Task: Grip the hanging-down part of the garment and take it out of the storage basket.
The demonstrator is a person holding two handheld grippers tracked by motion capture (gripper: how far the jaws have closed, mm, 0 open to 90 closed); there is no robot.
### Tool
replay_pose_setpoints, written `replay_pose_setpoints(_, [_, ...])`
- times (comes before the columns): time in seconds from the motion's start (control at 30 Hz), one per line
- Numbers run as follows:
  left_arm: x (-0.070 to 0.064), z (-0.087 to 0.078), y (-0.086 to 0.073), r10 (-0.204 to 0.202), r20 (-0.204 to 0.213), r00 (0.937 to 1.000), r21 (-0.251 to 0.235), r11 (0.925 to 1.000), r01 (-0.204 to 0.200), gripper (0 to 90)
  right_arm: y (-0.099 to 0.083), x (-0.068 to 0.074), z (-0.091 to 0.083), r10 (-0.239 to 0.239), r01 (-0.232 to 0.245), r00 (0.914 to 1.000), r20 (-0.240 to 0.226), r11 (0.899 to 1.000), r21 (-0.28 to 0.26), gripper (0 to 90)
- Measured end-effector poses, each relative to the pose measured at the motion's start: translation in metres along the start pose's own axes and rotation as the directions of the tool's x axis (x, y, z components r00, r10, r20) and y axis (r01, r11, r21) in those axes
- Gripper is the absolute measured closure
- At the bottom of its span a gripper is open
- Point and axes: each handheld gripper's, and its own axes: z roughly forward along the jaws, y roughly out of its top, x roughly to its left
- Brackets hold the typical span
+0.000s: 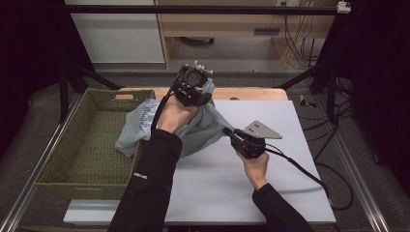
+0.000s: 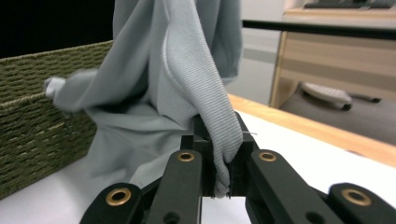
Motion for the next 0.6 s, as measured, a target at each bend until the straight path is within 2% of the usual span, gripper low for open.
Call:
replay_pose_setpoints(0.03, [-0.002, 0.0, 0.001, -0.013, 0.003, 0.9999, -0.015, 0.9998, 0.014, 79.4, 0.002, -0.002, -0.005, -0.009, 0.009, 0.9999, 0.01, 1.0, -0.005, 86.4])
replay_pose_setpoints(0.17, [-0.008, 0.0, 0.005, 0.004, 0.014, 0.9999, -0.017, 0.9998, -0.004, 79.4, 0.012, -0.011, -0.024, -0.003, 0.004, 0.9992, 0.039, 1.0, -0.023, 86.4])
replay_pose_setpoints(0.43, [-0.023, 0.002, 0.013, 0.02, 0.026, 0.9995, -0.027, 0.9994, -0.019, 79.5, 0.021, -0.022, -0.042, -0.013, 0.016, 0.9956, 0.093, 0.999, -0.039, 86.5])
replay_pose_setpoints(0.6, [-0.028, 0.003, 0.016, 0.031, 0.037, 0.9988, -0.027, 0.9992, -0.03, 79.5, 0.028, -0.029, -0.055, -0.003, 0.013, 0.9884, 0.152, 0.998, -0.069, 86.5])
